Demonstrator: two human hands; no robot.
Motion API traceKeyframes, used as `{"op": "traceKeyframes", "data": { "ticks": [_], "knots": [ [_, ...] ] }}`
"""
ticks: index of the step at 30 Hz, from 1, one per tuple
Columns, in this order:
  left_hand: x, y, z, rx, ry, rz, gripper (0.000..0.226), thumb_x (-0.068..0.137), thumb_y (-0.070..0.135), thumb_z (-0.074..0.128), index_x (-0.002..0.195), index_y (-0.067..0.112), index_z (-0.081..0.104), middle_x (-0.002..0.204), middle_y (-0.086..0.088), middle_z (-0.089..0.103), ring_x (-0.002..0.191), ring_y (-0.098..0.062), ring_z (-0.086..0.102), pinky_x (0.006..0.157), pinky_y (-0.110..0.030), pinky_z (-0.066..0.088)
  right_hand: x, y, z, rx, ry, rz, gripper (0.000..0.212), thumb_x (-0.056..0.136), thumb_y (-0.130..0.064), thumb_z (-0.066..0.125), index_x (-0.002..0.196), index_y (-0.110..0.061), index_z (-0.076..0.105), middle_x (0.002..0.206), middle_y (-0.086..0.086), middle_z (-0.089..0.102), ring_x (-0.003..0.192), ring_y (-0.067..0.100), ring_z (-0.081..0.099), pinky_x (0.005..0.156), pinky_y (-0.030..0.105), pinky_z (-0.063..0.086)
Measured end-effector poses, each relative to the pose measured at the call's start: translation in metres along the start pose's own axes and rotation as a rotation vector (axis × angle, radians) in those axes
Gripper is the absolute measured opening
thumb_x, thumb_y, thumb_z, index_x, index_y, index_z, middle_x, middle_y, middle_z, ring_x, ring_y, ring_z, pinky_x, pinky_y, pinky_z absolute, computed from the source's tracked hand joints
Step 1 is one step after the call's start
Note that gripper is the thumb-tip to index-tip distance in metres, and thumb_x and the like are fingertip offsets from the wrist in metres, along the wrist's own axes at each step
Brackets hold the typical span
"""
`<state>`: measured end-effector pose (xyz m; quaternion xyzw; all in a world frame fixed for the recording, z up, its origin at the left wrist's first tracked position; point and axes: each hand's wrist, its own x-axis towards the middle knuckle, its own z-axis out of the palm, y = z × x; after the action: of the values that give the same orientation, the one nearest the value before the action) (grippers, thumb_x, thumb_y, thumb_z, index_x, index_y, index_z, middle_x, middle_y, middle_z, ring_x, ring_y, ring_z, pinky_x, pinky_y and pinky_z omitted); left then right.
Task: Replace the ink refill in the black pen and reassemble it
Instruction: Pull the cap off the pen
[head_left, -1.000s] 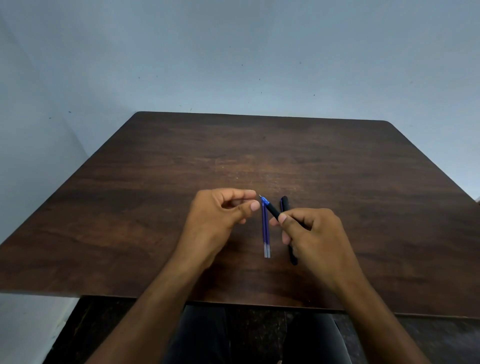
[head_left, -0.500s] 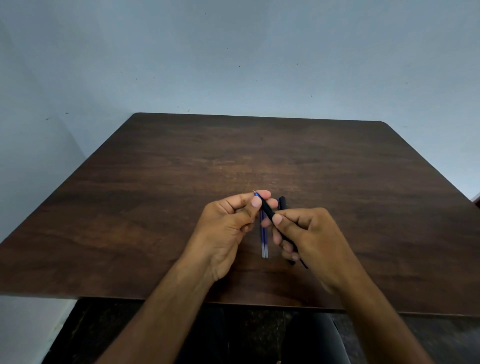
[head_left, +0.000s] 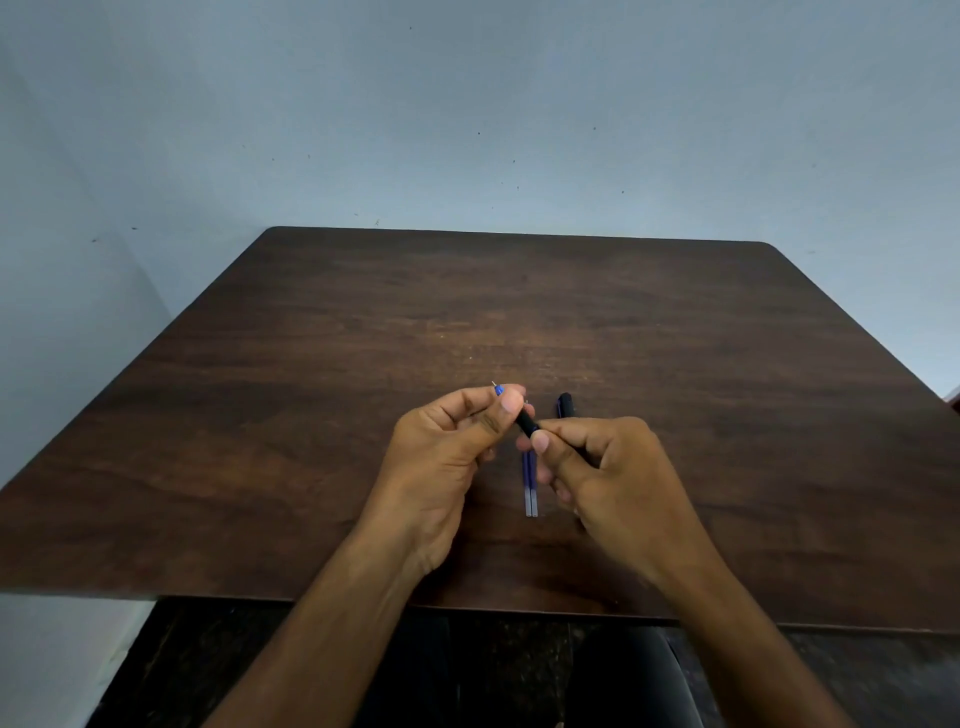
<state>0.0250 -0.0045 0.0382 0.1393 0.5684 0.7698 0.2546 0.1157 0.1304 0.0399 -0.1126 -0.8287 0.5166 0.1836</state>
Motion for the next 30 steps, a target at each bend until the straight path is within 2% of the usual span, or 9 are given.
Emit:
{"op": "traceKeyframes", "data": {
  "ticks": [3,6,10,14,16,18,20,25,30],
  "knots": [
    [-0.004,0.003,-0.003,0.065,-0.143,0.018,0.032,0.085,0.027,0.067,0.116,0.02,0.074,0.115,-0.003,0.075,0.096,-0.009,0.067,0.077,-0.027,0.038,0.001,0.0,-0.002,0.007,-0.011,0.023,0.029,0.1,-0.021,0.059,0.081,-0.009,0.077,0.057,0.003,0.063,0.049,0.011,0.049,0.05,0.035,0.043],
    [-0.004,0.003,-0.001,-0.003,-0.072,0.021,0.031,0.078,0.027,0.071,0.106,0.016,0.078,0.105,-0.007,0.077,0.087,-0.005,0.067,0.068,-0.019,0.041,0.001,-0.001,-0.003,0.015,-0.029,0.02,0.029,0.101,-0.023,0.059,0.082,-0.009,0.076,0.059,0.005,0.064,0.049,0.011,0.049,0.05,0.029,0.042],
    [-0.001,0.002,0.004,-0.05,0.048,0.029,0.035,0.061,0.035,0.082,0.089,0.013,0.081,0.091,-0.008,0.079,0.084,-0.008,0.07,0.069,-0.014,0.048,0.001,-0.001,-0.002,0.01,-0.031,0.006,0.03,0.1,-0.026,0.06,0.082,-0.009,0.076,0.062,0.012,0.067,0.05,0.017,0.052,0.051,0.039,0.047],
    [0.002,-0.004,0.007,-0.024,0.145,-0.008,0.036,0.056,0.041,0.085,0.08,0.014,0.08,0.079,-0.002,0.073,0.071,-0.014,0.046,0.068,-0.024,0.038,0.003,0.0,-0.001,0.004,-0.028,0.013,0.029,0.099,-0.028,0.061,0.082,-0.01,0.076,0.062,0.015,0.067,0.049,0.023,0.053,0.049,0.045,0.05],
    [0.001,-0.006,0.007,-0.013,0.098,0.011,0.03,0.069,0.038,0.081,0.09,0.017,0.079,0.09,0.0,0.076,0.079,-0.016,0.052,0.072,-0.027,0.037,0.003,0.001,0.0,-0.008,-0.024,0.013,0.027,0.099,-0.026,0.062,0.082,-0.011,0.077,0.062,0.011,0.069,0.049,0.018,0.054,0.049,0.041,0.051],
    [-0.002,-0.005,0.005,0.018,-0.006,0.051,0.029,0.085,0.032,0.068,0.11,0.019,0.075,0.11,0.001,0.076,0.088,-0.005,0.062,0.073,-0.028,0.035,0.005,0.003,0.0,-0.018,-0.02,0.014,0.026,0.099,-0.024,0.062,0.082,-0.01,0.077,0.061,0.005,0.069,0.047,0.009,0.054,0.049,0.031,0.05],
    [-0.003,-0.003,0.003,0.054,-0.068,0.067,0.028,0.093,0.027,0.06,0.118,0.02,0.072,0.116,0.0,0.075,0.093,0.0,0.065,0.073,-0.028,0.034,0.005,0.003,-0.002,-0.019,-0.021,0.023,0.027,0.099,-0.022,0.063,0.081,-0.008,0.077,0.06,0.001,0.068,0.047,0.002,0.054,0.05,0.022,0.046],
    [-0.001,-0.001,0.002,0.038,0.069,0.071,0.03,0.074,0.038,0.078,0.097,0.019,0.08,0.1,-0.005,0.079,0.084,-0.002,0.066,0.08,-0.033,0.036,0.005,0.001,-0.001,-0.001,-0.03,0.017,0.022,0.098,-0.024,0.064,0.084,-0.014,0.079,0.062,0.001,0.07,0.049,0.005,0.055,0.051,0.026,0.049],
    [0.003,-0.004,0.003,-0.011,0.175,0.038,0.035,0.057,0.047,0.086,0.069,0.018,0.071,0.071,0.002,0.067,0.068,-0.011,0.047,0.073,-0.031,0.04,0.003,-0.002,0.003,0.026,-0.015,-0.019,0.013,0.095,-0.021,0.068,0.093,-0.027,0.08,0.063,-0.01,0.071,0.051,0.001,0.06,0.054,0.014,0.047]
  ]
}}
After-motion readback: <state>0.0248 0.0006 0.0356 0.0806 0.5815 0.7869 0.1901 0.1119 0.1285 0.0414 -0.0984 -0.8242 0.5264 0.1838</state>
